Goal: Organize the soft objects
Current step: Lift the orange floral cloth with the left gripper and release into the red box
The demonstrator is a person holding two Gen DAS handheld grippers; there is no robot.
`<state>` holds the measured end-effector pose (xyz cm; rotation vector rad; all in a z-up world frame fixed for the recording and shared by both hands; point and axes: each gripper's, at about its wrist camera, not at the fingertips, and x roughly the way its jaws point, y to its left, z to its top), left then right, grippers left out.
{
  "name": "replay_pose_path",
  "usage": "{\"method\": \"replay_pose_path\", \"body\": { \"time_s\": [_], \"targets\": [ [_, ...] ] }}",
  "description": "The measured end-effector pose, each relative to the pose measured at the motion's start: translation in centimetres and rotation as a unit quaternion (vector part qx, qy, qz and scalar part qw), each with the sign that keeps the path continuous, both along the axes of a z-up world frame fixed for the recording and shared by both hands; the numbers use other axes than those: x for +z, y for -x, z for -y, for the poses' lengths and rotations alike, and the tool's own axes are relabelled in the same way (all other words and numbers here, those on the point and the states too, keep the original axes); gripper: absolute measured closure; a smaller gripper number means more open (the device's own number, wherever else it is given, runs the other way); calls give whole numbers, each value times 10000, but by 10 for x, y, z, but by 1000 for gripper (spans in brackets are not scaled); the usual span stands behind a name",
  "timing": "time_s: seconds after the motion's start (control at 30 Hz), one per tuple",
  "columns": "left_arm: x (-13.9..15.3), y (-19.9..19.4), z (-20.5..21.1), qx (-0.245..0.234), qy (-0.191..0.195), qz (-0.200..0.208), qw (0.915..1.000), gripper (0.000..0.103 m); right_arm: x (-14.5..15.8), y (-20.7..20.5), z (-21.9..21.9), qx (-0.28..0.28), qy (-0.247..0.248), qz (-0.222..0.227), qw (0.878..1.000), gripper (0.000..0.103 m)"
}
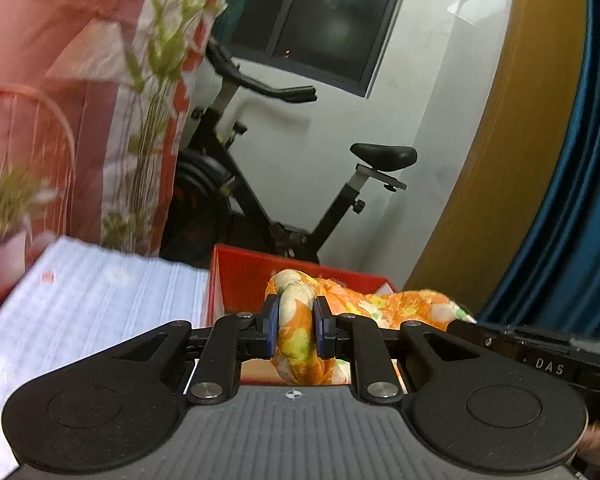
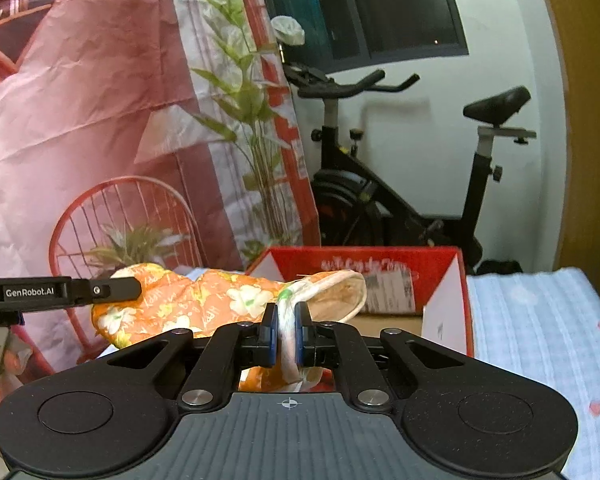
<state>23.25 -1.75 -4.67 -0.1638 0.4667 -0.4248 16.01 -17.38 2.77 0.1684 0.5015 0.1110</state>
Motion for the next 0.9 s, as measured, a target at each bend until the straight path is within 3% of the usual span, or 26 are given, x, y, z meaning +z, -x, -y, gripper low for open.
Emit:
{"method": "replay_pose_path", "body": {
  "time_s": [0.17, 0.4, 0.73, 0.8, 0.87, 0.9],
  "targets": [
    [-5, -50, 29, 54, -384, -141, 9992, 84, -5, -50, 12, -18, 438, -118, 9990, 95],
    [-43, -118, 58, -45, -832, -942, 9921, 84, -46, -116, 37, -119, 732, -663, 9950, 95],
    [-80, -141, 69, -238, -1233, -1706, 9773, 82, -103, -148, 44, -240, 720, -1569, 9847, 95],
    [-82, -138, 70, -262, -1256, -1752, 9761, 72, -110, -149, 45, -334, 760, -1693, 9821, 93],
    [-81, -135, 71, -280, -1298, -1701, 9764, 48, -112, -148, 46, -441, 787, -1749, 9805, 86],
    [-78, -133, 70, -294, -1308, -1660, 9770, 43, -112, -147, 48, -490, 791, -1753, 9801, 85]
  ]
}}
